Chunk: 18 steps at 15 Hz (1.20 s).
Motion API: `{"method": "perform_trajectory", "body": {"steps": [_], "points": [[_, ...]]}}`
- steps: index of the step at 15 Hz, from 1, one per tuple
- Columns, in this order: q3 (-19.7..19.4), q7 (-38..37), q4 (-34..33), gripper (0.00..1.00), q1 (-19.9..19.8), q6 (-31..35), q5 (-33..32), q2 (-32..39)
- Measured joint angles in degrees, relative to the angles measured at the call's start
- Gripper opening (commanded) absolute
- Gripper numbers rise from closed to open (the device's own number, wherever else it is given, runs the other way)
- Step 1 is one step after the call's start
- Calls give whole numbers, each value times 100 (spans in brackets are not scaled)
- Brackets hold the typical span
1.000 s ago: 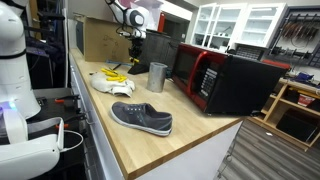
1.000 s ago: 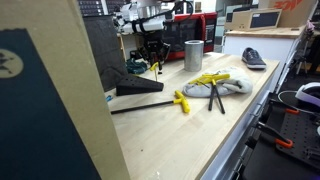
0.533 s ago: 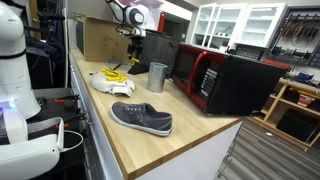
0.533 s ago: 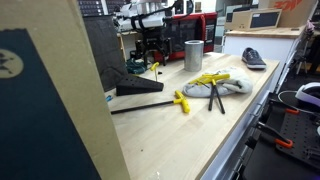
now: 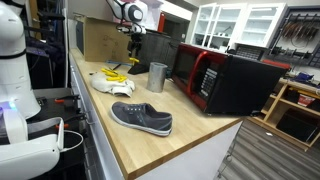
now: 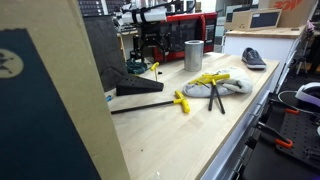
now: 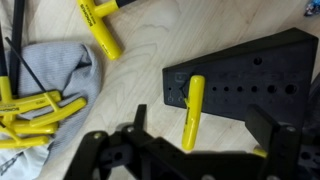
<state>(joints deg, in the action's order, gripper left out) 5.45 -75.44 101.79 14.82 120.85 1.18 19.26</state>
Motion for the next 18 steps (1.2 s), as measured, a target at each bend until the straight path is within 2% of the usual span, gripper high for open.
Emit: {"method": "perform_trajectory", "body": {"steps": [5,9,18], "points": [[7,1025,180,100,-3,37,-115,-269],[7,2168,459,100,-21,160,-322,-555],[30,4888,1216,100,-50,506,-366,-1303]]}}
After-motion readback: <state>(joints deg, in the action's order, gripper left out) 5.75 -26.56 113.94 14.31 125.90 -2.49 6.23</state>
